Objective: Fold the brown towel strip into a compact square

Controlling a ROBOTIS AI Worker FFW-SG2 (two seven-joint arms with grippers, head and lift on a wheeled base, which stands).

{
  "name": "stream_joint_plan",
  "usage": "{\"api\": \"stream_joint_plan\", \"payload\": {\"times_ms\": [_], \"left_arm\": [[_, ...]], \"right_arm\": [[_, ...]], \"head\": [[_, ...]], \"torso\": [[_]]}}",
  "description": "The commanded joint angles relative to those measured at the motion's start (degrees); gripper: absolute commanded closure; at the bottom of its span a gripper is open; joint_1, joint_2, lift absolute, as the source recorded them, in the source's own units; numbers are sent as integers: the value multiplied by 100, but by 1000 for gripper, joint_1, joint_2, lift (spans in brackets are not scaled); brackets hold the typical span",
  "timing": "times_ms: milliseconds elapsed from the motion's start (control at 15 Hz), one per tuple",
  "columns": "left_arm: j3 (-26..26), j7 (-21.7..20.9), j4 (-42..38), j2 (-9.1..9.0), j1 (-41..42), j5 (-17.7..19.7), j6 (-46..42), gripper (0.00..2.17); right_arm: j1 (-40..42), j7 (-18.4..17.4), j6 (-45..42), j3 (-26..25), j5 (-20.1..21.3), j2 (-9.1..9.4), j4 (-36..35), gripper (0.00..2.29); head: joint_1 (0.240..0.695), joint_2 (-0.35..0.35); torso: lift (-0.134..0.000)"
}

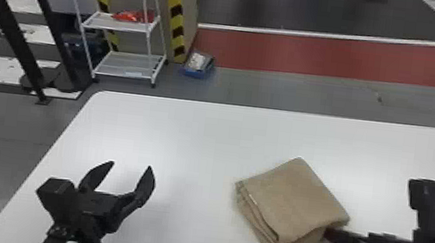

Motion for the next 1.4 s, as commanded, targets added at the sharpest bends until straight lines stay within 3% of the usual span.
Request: {"api": "stream_joint_plan", "payload": {"times_ms": [0,467,800,1000,1133,1200,1267,1333], "left_arm": [[-9,-14,4,1,3,0,0,49],[-123,-32,-4,71,3,9,18,49],[-220,-40,4,141,-6,35,18,49],[-228,-40,13,159,12,44,0,49],[-220,-40,4,176,38,44,0,49],[-193,-40,-40,194,82,44,0,49],[-167,-40,-119,194,135,53,0,49],[-132,-32,-215,185,205,53,0,49]], "right_arm": [[-504,-228,-168,151,25,14,564,2155],[-1410,-658,-1310,520,-19,225,1874,2155],[-1612,-878,-2822,784,-10,340,2577,2155],[-1524,-869,-3279,758,-28,331,2682,2155],[-794,-1054,-3666,582,-28,331,2155,2125],[-329,-1291,-3841,494,-36,322,1610,1909],[339,-1458,-4404,415,-107,331,933,1497],[946,-1572,-4966,345,-186,331,318,799]], "head": [[695,116],[695,113],[695,131],[695,135],[695,134],[695,133],[695,127],[695,109]], "torso": [[-122],[-122],[-122],[-122],[-122],[-122],[-122],[-122]]}}
